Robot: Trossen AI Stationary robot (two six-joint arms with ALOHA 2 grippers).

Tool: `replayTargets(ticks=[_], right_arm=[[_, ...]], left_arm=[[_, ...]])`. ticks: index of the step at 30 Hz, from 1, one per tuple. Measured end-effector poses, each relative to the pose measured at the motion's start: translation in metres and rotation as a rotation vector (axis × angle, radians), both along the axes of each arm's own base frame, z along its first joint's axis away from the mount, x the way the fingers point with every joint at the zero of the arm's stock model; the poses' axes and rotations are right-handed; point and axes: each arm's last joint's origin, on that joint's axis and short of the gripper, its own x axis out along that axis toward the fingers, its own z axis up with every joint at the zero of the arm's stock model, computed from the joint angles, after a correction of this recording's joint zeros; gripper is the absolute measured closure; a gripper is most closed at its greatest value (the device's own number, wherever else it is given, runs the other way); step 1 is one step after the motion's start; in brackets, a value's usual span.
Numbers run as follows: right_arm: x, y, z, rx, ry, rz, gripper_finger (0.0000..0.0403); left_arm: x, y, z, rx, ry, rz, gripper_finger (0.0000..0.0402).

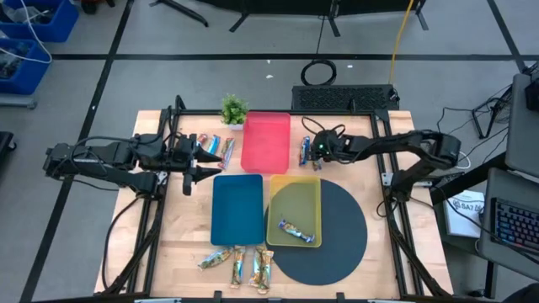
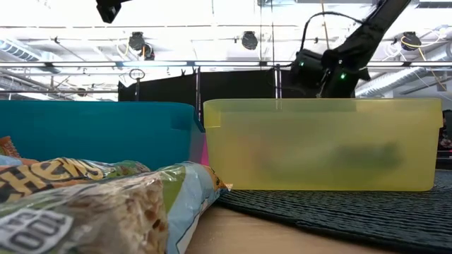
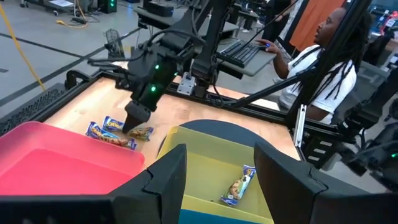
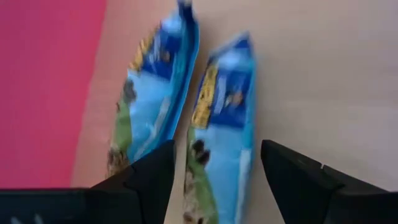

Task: Pick and place Granola Bars by type
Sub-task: Put the right blue granola bar into the yellow bin

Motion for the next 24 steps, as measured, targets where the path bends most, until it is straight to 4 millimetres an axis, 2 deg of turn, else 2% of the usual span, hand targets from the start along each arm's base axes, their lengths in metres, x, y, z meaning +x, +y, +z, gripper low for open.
replayTargets(ticks=[4,7,10,14,17,20,24], right_arm=[[0.003,0.000,-0.007,0.040,0.007,-0.020,0.0178],[0.000,0.001,-0.009,0.056,0.031,-0.032,0.0201],[-0.002,0.003,-0.006,0.065,0.033,-0.030,0.0258],[-0.005,0.005,-0.001,0.085,0.027,0.025,0.0370],[-0.008,0.010,0.005,0.103,0.056,0.048,0.0387],[-0.011,0.018,0.021,0.090,0.115,0.087,0.0395],[-0.013,0.022,0.062,0.030,0.142,0.158,0.0399]], left_arm=[[0.000,0.000,0.000,-0.009,0.000,0.002,0.0211],[0.000,0.000,0.000,-0.011,0.000,0.002,0.0211],[0.000,0.000,0.000,-0.011,0.000,0.000,0.0211],[0.000,0.000,0.000,-0.009,0.000,-0.004,0.0211],[0.000,0.000,0.000,-0.007,0.000,-0.005,0.0211],[0.000,0.000,0.000,-0.007,0.001,-0.006,0.0211],[0.000,0.000,0.000,0.004,0.001,-0.008,0.0211]])
